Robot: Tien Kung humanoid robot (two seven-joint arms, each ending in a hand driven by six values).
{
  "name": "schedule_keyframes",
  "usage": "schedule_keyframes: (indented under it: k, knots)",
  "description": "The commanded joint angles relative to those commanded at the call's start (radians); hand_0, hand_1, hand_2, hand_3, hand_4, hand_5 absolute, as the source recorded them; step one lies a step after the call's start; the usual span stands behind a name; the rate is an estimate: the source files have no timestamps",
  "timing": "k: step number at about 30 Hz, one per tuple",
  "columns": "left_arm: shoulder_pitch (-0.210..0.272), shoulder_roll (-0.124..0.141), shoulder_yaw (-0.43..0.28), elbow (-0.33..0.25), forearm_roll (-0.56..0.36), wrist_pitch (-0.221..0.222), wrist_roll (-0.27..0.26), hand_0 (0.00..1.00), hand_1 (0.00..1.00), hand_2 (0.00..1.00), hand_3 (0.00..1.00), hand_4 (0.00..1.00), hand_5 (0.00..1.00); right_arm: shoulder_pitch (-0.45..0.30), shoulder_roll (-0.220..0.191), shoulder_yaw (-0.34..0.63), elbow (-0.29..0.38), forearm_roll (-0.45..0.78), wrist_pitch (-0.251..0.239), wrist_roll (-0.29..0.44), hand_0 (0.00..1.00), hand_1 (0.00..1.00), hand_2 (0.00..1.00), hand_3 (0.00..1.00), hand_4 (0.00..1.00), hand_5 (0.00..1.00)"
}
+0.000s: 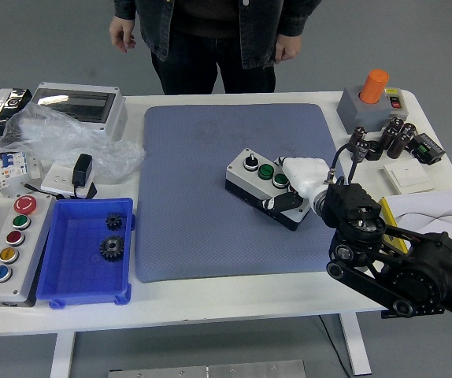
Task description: Pick up the button,place it on the desk,press the button,press the button
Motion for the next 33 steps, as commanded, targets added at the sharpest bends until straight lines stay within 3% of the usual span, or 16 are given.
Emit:
schedule_keyframes:
  k: [2, 9, 15, 25, 26, 31, 32, 33]
  knots:
    - [0.000, -0.001, 0.000, 0.000, 0.000, 0.001, -0.001, 0.690, 0.727, 0.670, 0.674, 0.680, 0.408, 0.014, -0.021, -0.025, 0.013, -0.005, -0.026, 0.042, 0.207, 0.479, 0.455, 0.378, 0.591, 0.222]
    - [-0.001, -0.002, 0.000, 0.001, 0.000, 0.003, -0.001, 0.690, 0.727, 0.670, 0.674, 0.681, 0.411, 0.088, -0.094, -0.133, 0.061, -0.016, -0.127, 0.189, 0.205, 0.482, 0.452, 0.355, 0.572, 0.202]
    - [-0.004, -0.001, -0.002, 0.001, 0.001, 0.003, -0.001, 0.690, 0.727, 0.670, 0.676, 0.684, 0.418, 0.154, -0.133, -0.242, 0.069, -0.032, -0.192, 0.299, 0.216, 0.495, 0.456, 0.354, 0.556, 0.182]
    - [-0.004, -0.003, 0.002, 0.001, -0.001, 0.004, -0.001, 0.690, 0.727, 0.670, 0.677, 0.686, 0.422, 0.225, -0.142, -0.340, 0.015, -0.150, -0.202, 0.388, 0.223, 0.492, 0.459, 0.352, 0.545, 0.179]
    - [-0.004, -0.003, 0.002, 0.001, 0.000, 0.004, -0.001, 0.690, 0.727, 0.670, 0.678, 0.688, 0.424, 0.229, -0.140, -0.348, 0.008, -0.152, -0.204, 0.395, 0.316, 0.538, 0.498, 0.354, 0.536, 0.172]
    - [-0.004, -0.004, 0.005, 0.001, -0.002, 0.005, -0.002, 0.690, 0.727, 0.670, 0.678, 0.688, 0.424, 0.240, -0.132, -0.381, -0.019, -0.144, -0.212, 0.415, 0.316, 0.538, 0.498, 0.354, 0.536, 0.172]
    - [-0.004, -0.004, 0.005, 0.001, -0.002, 0.005, -0.002, 0.690, 0.727, 0.671, 0.679, 0.690, 0.425, 0.241, -0.131, -0.385, -0.024, -0.141, -0.213, 0.417, 0.391, 0.584, 0.529, 0.355, 0.524, 0.155]
    - [-0.004, -0.004, 0.005, 0.002, -0.002, 0.005, -0.002, 0.690, 0.727, 0.671, 0.679, 0.690, 0.425, 0.242, -0.129, -0.389, -0.029, -0.140, -0.215, 0.420, 0.391, 0.584, 0.529, 0.355, 0.524, 0.155]
